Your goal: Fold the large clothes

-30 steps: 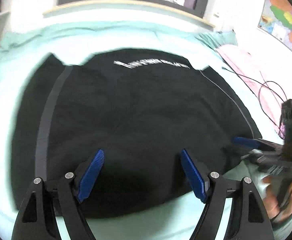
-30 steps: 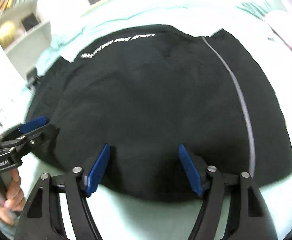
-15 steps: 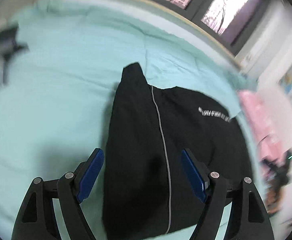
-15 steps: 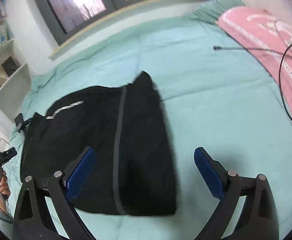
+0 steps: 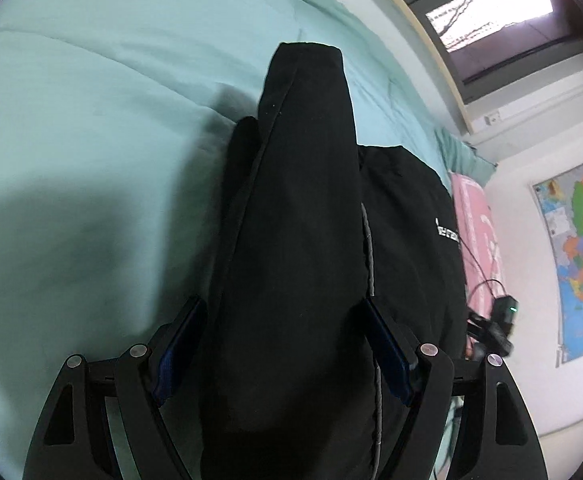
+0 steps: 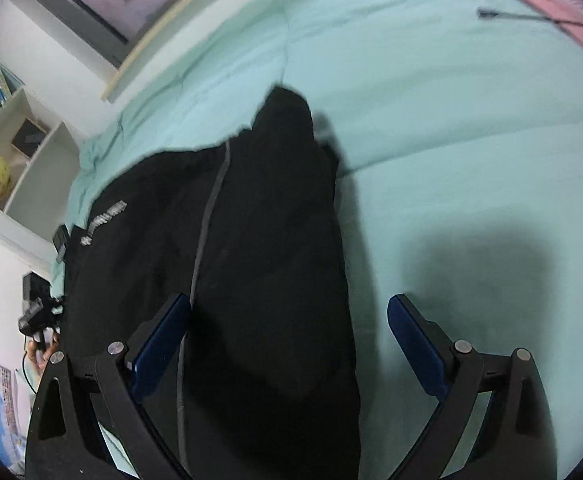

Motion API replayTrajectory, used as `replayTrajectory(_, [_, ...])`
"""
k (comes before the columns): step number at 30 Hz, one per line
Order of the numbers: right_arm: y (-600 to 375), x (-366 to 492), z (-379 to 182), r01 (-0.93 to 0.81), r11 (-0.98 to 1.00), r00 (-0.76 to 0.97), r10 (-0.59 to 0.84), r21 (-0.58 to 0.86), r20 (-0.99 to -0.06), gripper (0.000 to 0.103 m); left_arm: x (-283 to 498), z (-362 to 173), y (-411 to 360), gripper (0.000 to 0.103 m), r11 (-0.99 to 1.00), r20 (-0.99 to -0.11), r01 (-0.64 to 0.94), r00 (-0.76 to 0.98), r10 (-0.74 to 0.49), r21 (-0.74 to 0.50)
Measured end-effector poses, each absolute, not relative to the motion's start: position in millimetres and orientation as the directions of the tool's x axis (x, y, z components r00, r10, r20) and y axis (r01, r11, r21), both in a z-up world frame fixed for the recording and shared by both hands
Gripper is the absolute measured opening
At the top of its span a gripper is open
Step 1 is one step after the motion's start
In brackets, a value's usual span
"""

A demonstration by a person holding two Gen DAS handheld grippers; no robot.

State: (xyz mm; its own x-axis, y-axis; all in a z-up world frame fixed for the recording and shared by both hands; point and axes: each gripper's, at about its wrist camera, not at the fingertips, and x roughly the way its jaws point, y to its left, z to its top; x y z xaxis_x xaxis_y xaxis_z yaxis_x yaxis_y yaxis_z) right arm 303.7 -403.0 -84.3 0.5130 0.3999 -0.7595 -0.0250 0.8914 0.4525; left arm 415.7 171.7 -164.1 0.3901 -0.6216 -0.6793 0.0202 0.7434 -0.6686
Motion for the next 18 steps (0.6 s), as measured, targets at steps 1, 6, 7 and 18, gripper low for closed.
replayTrajectory(1, [-401.5,308.5,-90.3,-0.037,0.884,0.492,0.422,0.466,-0.762,0.1,417.4,-166.4,170.9,0.08,0.735,-0.674,0.021,0.38,-0.633,-0.678])
replayTrajectory(6, [-398.2,328.6,-112.4,-0.068,0.839,0.413,0.516,0.54,-0.75,0.103,425.3,-179.1,162.5,0.08,0.715,-0.663,0.032,0.346,-0.664,-0.699])
replayTrajectory(7, [-394.7,330.7,-112.7,-0.086,0.837,0.406,0.525,0.54,-0.748,0.103,427.4,-182.4,159.2,0.081,0.709,-0.659,0.035,0.336,-0.672,-0.705])
replayTrajectory(18, [-357.4,323.4,-104.5,-0.23,0.829,0.369,0.559,0.51,-0.742,0.084,426.4,-177.2,140.7,0.079,0.727,-0.669,0.103,0.321,-0.671,-0.679])
